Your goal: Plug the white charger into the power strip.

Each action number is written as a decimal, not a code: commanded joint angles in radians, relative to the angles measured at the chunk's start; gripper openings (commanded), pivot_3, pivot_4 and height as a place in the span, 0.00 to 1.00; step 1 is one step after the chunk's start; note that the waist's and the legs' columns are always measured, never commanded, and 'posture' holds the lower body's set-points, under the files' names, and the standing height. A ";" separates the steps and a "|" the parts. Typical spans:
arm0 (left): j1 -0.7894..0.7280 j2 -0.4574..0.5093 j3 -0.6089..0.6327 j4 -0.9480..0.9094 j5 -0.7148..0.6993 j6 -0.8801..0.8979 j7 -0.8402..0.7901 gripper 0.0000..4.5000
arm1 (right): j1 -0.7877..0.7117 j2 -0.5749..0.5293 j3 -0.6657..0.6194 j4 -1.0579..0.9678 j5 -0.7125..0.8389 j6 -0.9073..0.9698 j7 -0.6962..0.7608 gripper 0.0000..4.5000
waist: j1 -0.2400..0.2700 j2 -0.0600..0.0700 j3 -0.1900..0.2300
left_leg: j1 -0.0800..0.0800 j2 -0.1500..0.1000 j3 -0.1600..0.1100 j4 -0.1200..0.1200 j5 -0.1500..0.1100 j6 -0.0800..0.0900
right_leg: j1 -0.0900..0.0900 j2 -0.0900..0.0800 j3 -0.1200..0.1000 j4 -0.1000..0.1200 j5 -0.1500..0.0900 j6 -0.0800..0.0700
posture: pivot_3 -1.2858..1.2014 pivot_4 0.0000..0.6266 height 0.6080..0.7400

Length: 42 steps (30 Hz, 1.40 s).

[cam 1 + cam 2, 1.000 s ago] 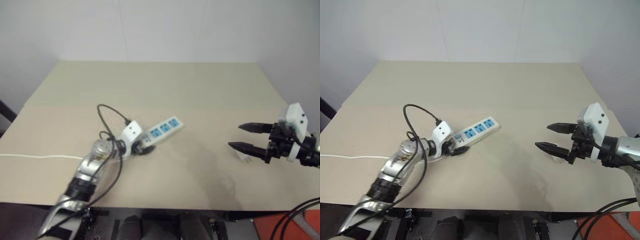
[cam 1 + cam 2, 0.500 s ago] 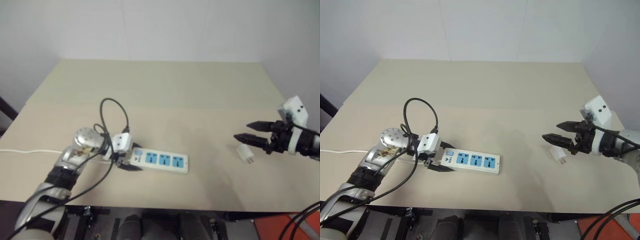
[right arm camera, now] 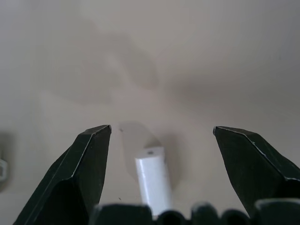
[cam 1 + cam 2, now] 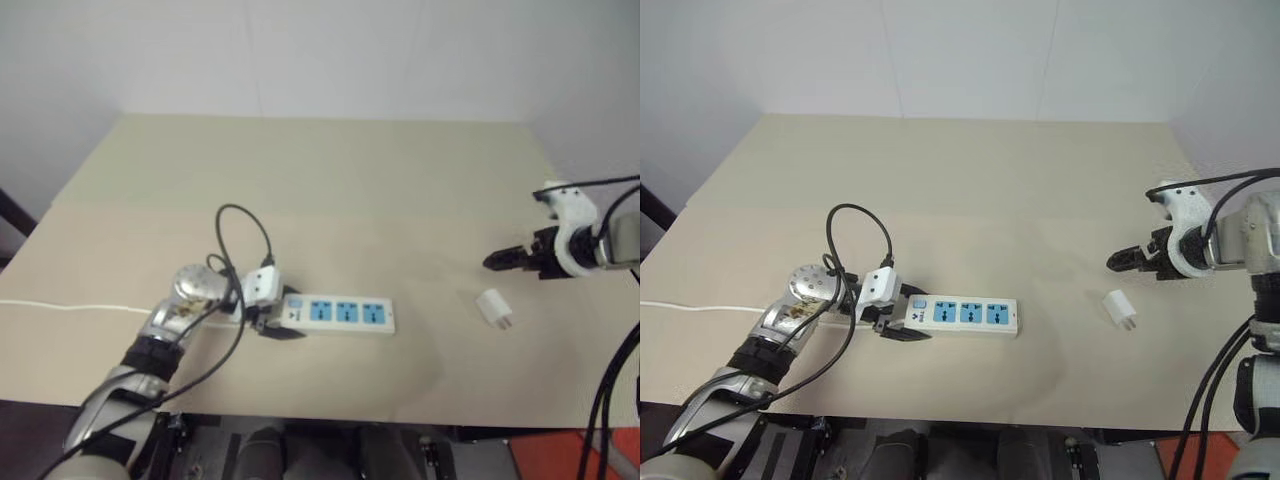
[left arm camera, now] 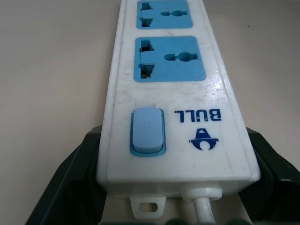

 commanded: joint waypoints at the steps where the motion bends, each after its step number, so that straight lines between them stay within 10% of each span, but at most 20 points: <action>1: 0.015 -0.014 0.008 -0.050 -0.008 0.013 0.022 0.74 | -0.042 -0.026 0.065 0.011 0.005 0.008 0.013 0.92 | 0.000 0.000 0.000 | -0.001 0.000 0.000 0.000 0.000 0.000 | -0.001 0.000 0.000 0.001 0.000 0.000 | 0.52 0.24 1.00; 21: 0.053 -0.022 0.003 -0.097 0.001 0.041 0.046 0.74 | -0.044 0.031 0.344 0.071 -0.083 -0.050 0.137 0.92 | -0.001 0.003 -0.002 | -0.001 0.000 0.000 0.001 0.000 0.000 | -0.003 0.000 0.001 0.004 0.000 0.000 | 0.52 0.24 1.00; 31: 0.057 -0.009 0.012 -0.099 0.001 0.047 0.057 0.74 | -0.052 0.059 0.395 0.085 -0.164 -0.115 0.227 0.26 | -0.005 0.005 -0.003 | 0.001 0.000 0.000 0.001 0.000 0.000 | -0.002 0.001 0.001 0.005 0.000 0.000 | 0.52 0.24 1.00; 38: 0.044 -0.009 0.013 -0.081 0.002 0.044 0.053 0.74 | -0.056 0.035 0.316 -0.001 -0.198 -0.195 0.246 0.25 | -0.005 0.005 -0.003 | 0.001 0.000 0.000 0.001 0.000 0.000 | -0.003 0.001 0.001 0.005 0.000 -0.001 | 0.52 0.24 1.00; 42: 0.026 -0.012 0.011 -0.056 0.002 0.043 0.044 0.74 | 0.019 0.099 0.031 -0.175 -0.133 -0.392 0.218 0.25 | -0.004 0.005 -0.003 | 0.000 0.000 0.000 0.001 0.000 0.000 | -0.003 0.001 0.001 0.005 0.000 -0.001 | 0.52 0.24 1.00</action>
